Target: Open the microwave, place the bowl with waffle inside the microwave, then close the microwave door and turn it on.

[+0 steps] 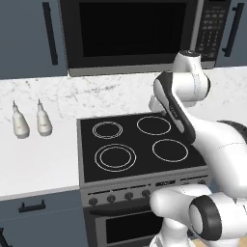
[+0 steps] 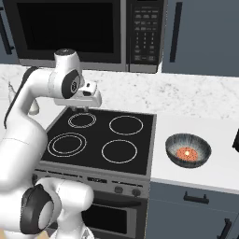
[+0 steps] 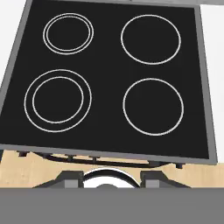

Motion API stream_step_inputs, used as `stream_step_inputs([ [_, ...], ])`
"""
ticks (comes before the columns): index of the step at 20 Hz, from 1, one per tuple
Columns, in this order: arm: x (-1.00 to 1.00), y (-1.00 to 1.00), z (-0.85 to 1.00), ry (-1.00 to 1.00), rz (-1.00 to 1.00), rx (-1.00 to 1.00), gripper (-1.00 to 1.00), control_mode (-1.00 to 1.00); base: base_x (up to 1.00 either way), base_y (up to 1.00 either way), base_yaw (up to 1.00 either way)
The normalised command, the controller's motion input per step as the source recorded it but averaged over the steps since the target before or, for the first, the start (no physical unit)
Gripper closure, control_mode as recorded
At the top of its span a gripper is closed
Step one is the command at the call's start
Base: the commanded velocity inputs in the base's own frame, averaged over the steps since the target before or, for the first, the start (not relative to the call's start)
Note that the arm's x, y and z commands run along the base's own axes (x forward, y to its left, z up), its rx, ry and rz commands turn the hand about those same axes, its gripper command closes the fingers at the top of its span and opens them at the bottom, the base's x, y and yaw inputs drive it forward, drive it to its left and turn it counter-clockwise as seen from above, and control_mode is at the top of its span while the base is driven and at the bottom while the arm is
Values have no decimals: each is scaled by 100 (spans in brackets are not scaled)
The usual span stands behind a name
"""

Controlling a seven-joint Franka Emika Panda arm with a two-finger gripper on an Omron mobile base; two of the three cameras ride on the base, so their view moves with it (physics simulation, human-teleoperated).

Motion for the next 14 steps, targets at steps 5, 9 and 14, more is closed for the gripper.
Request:
stream_step_inputs([
  [5,-37,-15,7,-20,0,10,-100,-100,0,0,0],
  [9,-58,-50,58,-51,0,30,-100,-100,0,0,0],
  [14,-42,-49,72,-49,0,10,-100,-100,0,0,0],
])
